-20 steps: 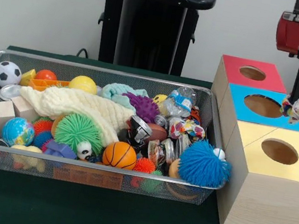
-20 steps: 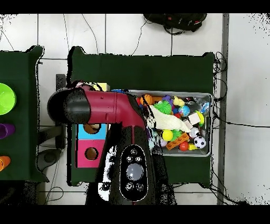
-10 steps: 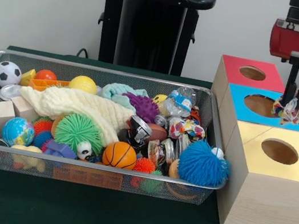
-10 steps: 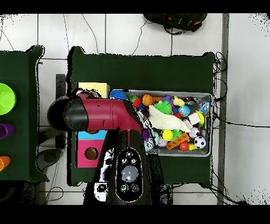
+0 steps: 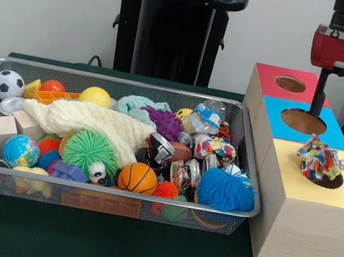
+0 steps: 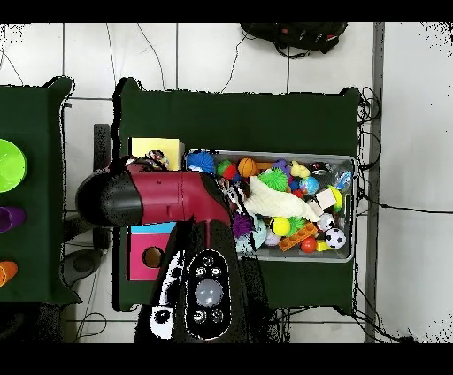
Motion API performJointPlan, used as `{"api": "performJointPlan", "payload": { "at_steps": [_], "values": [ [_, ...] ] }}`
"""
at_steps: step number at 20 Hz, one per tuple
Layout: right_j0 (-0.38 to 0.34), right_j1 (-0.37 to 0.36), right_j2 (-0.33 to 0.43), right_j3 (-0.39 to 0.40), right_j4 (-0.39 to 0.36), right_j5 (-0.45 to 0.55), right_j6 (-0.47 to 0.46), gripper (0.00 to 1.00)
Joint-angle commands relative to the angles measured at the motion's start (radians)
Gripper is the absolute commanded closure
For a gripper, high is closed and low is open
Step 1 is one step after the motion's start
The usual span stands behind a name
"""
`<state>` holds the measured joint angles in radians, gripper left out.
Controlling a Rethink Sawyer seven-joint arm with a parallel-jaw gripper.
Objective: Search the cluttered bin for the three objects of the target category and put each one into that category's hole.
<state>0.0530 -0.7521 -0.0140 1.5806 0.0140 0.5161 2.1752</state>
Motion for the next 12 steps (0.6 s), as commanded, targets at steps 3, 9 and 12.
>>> {"api": "performJointPlan", "payload": {
  "at_steps": [3, 9, 12],
  "values": [
    [-0.001, -0.004, 0.050, 0.095, -0.037, -0.022, 0.046, 0.00],
    [0.007, -0.010, 0.049, 0.105, -0.030, -0.017, 0.057, 0.00],
    [-0.006, -0.010, 0.066, 0.108, -0.017, -0.011, 0.049, 0.00]
  ]
}}
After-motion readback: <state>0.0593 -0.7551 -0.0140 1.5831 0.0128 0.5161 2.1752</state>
